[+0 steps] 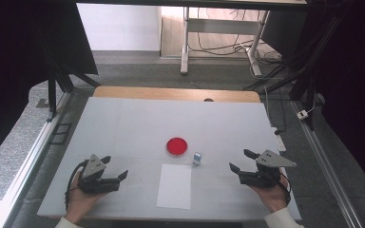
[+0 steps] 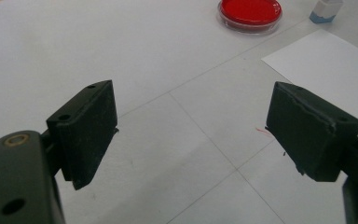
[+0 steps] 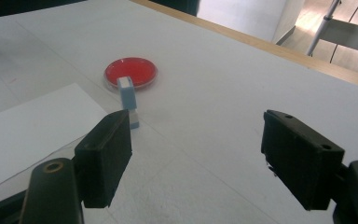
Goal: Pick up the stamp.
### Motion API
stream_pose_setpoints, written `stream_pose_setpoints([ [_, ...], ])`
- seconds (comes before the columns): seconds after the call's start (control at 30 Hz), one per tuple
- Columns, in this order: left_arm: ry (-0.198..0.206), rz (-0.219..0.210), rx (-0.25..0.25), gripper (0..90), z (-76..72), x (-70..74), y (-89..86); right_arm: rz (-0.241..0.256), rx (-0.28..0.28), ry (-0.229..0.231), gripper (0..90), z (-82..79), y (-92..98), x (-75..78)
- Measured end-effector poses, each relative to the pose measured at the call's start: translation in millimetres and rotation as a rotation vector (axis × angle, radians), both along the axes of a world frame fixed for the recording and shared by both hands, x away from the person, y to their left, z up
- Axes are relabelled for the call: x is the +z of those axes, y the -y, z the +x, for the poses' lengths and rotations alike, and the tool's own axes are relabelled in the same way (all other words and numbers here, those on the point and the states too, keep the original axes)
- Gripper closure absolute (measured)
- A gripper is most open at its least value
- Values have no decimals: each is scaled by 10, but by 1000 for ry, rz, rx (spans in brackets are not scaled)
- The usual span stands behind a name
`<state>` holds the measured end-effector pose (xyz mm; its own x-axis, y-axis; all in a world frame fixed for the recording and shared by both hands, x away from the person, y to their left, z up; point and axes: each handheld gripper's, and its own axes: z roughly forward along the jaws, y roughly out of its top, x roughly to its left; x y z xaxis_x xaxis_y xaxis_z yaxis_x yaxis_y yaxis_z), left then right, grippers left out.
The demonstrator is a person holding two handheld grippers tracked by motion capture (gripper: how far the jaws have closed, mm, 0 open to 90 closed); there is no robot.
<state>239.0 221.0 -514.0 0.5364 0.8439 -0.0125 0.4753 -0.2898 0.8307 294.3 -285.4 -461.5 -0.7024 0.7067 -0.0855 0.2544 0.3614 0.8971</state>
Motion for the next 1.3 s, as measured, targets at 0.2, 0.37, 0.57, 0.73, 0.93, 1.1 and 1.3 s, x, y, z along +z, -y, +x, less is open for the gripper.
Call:
stream_pose_setpoints([
  [0.2, -4, 1, 5, 165, -8, -7, -5, 0, 53, -37, 252, 84, -182, 19],
  [0.37, -6, 4, 5, 165, -16, -9, -4, -15, 92, -54, 259, 156, -362, 25],
  [0.57, -9, -1, 6, 165, -9, -14, -4, -20, 119, -66, 262, 226, -515, 70],
  [0.73, -9, 8, 0, 166, -5, -20, 2, -13, 127, -80, 265, 345, -635, 114],
  [0.93, -12, 10, 0, 167, 3, -28, -6, -28, 147, -106, 266, 448, -802, 98],
  [1.1, -11, 15, 0, 167, 0, -29, -2, -48, 163, -122, 268, 493, -896, 41],
  [1.3, -10, 17, -5, 168, -4, -32, 11, -80, 182, -132, 281, 522, -966, -33],
])
